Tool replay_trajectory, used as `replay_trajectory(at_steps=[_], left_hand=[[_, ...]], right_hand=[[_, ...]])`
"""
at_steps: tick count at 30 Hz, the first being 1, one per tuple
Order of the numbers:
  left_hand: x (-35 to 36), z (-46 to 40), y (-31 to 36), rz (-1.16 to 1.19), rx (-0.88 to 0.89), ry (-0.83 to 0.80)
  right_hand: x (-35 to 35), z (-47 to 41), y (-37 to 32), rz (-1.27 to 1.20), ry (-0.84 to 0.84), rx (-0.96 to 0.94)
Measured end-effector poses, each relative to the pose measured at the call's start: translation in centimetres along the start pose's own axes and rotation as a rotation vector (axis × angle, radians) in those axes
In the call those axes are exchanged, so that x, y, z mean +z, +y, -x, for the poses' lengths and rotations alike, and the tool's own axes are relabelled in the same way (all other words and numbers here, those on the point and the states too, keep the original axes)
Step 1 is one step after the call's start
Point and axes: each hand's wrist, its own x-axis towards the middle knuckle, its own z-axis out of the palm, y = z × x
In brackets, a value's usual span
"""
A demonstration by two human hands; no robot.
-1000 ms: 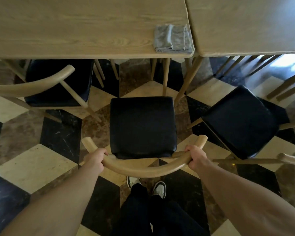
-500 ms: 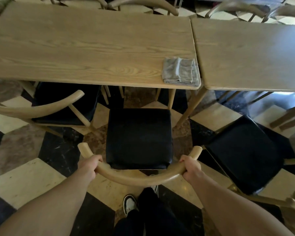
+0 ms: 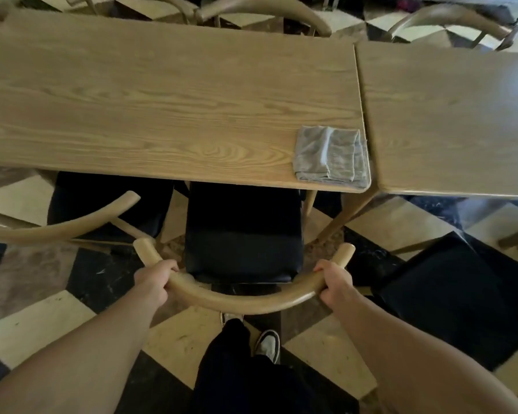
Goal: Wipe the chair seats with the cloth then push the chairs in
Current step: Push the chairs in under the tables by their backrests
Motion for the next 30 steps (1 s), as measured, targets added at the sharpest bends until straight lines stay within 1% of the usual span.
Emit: replay_trajectory(at_steps=[2,5,8,13,20,30], left_hand=[[0.8,-1.1,2.2,-0.017,-0.018,-0.019],[1.7,-1.4,3.5,-0.023,-0.033,-0.06],[2.7,-2.2,5.1,-0.004,-0.028,-0.038],[4.1,-3.8,7.3,0.034,-0.025,-0.049],[5.6,-4.9,9.9,-0.003,0.001,-0.057],[5.1,-5.9,10.1,-0.042,0.031,-0.084]], right_hand=[[1.7,-0.8,-1.3,-0.015,0.028,0.021],[2.4,-1.2,-2.7,-0.017,0.048,0.025],[3.5,-2.1,-4.0,-0.01,0.07,0.041],[5.3,-3.2,-5.7,-0.024,0.084,0.016],[6.6,-4.1,-6.6,-0.058,0.046,-0.001],[7.2,-4.1,-5.9,-0.073,0.078,-0.016]])
